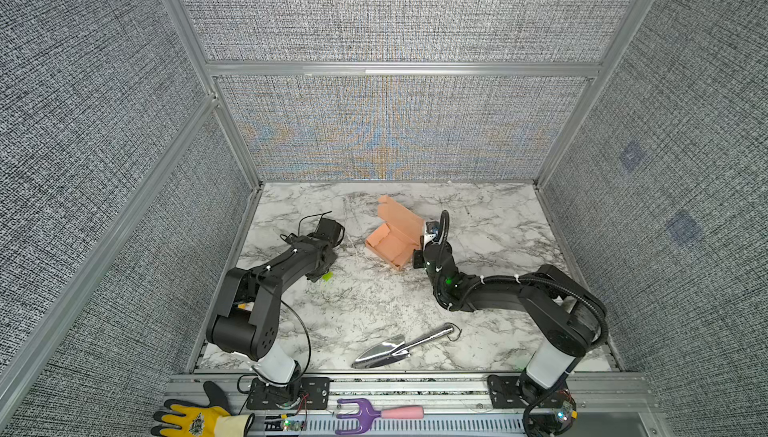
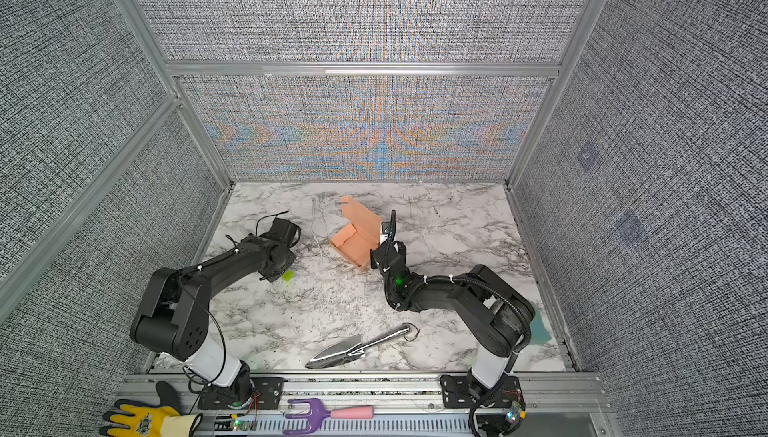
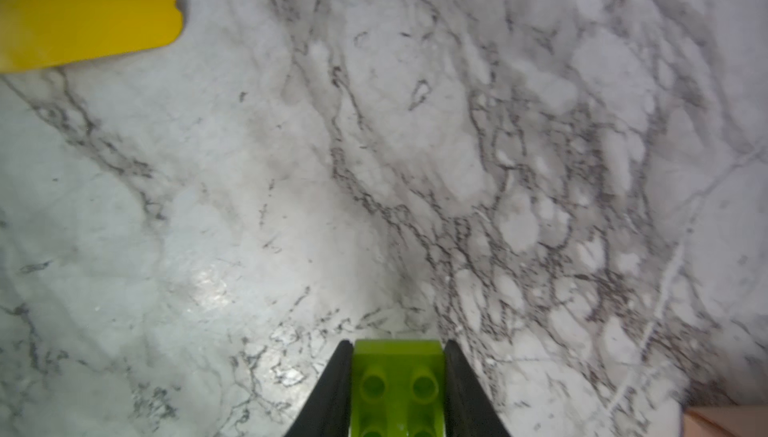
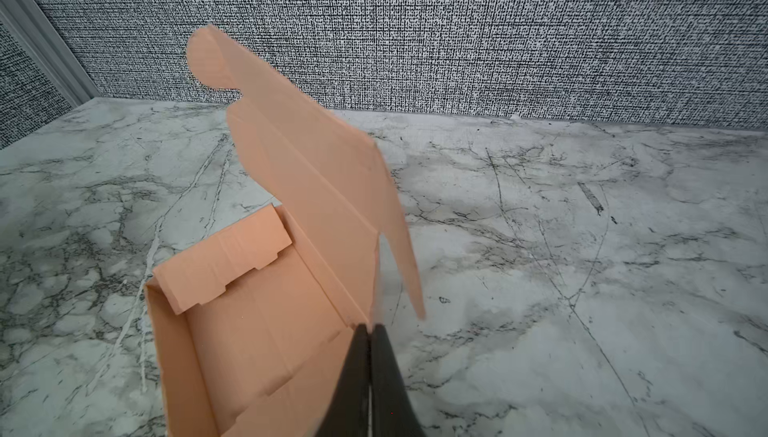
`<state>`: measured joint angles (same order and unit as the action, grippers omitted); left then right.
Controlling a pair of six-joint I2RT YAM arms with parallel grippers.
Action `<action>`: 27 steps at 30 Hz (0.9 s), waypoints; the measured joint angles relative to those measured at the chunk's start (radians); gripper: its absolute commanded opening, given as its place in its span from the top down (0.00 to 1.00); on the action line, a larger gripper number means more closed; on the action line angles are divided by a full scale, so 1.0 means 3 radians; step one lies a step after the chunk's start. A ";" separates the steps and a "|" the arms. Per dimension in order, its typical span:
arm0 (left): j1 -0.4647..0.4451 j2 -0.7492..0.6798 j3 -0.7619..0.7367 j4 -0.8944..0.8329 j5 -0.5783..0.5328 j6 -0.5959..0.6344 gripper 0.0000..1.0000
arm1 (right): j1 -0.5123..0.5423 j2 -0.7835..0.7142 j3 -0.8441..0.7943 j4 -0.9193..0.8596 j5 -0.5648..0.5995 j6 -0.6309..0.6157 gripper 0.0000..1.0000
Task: Fold the paper box
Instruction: 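Carry the green brick into the open pink box and release it with the left gripper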
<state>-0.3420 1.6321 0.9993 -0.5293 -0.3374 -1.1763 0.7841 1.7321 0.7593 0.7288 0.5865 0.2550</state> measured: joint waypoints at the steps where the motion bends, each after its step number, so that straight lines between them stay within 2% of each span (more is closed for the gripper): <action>1: -0.0042 0.0001 0.0058 -0.0003 0.0011 0.0029 0.70 | 0.0000 0.0000 -0.0001 0.0000 0.0001 0.0001 1.00; 8: -0.0430 0.0228 0.0726 0.0001 0.0029 0.0215 0.70 | 0.0005 0.0000 -0.0028 0.0006 0.0024 0.0000 1.00; 16: -0.0682 0.0752 0.1319 0.0041 0.0150 0.0284 0.70 | 0.0014 0.0020 -0.0033 0.0047 0.0024 -0.0003 1.00; 27: -0.0842 0.1130 0.1582 0.0253 0.0289 0.0319 0.65 | 0.0023 0.0032 -0.0031 0.0069 0.0025 -0.0028 1.00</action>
<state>-0.5945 1.9713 1.4738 -0.4534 -0.2508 -1.0805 0.7910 1.7416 0.7502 0.7494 0.5941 0.2466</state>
